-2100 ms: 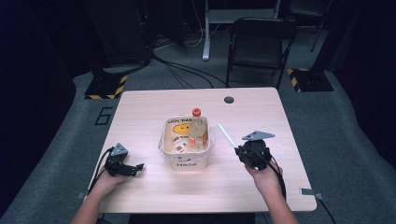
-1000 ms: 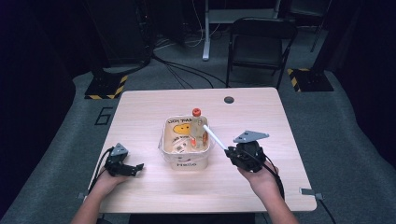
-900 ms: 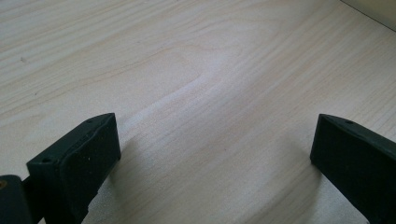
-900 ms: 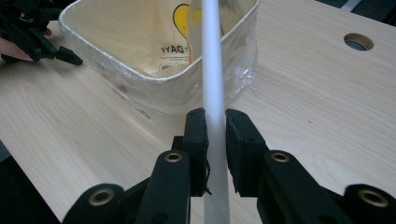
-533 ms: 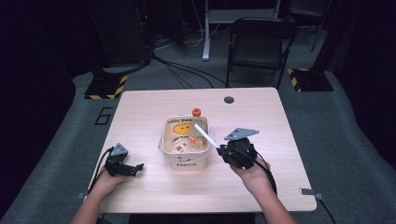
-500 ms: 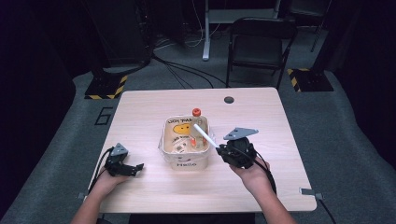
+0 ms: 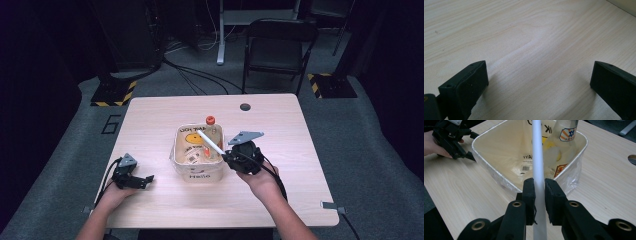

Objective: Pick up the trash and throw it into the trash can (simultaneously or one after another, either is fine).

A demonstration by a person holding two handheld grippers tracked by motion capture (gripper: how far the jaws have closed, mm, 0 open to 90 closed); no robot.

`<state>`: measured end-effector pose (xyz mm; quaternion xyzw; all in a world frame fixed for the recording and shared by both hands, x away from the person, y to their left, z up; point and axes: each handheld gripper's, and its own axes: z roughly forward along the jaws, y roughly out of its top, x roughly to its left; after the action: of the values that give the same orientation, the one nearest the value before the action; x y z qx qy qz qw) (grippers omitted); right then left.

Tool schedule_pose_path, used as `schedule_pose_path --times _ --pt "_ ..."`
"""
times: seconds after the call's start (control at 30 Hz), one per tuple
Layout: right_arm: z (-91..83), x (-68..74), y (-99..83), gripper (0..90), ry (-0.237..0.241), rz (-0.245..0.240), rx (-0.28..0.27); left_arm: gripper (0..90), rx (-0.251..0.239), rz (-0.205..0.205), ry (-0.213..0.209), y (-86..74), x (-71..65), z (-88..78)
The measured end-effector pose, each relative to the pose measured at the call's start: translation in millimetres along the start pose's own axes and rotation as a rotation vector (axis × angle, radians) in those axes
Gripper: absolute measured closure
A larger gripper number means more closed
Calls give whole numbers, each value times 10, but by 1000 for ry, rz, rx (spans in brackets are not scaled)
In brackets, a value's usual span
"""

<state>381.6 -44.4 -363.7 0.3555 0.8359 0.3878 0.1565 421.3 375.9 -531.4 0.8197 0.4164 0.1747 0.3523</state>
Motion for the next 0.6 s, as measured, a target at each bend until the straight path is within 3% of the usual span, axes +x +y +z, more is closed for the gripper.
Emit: schedule_pose_path --times 0.43,0.6 --pt "185 11 137 782 30 -25 10 14 0 0 1 0 1 0" --pt "225 13 185 782 38 -13 17 15 -1 0 0 -1 1 0"
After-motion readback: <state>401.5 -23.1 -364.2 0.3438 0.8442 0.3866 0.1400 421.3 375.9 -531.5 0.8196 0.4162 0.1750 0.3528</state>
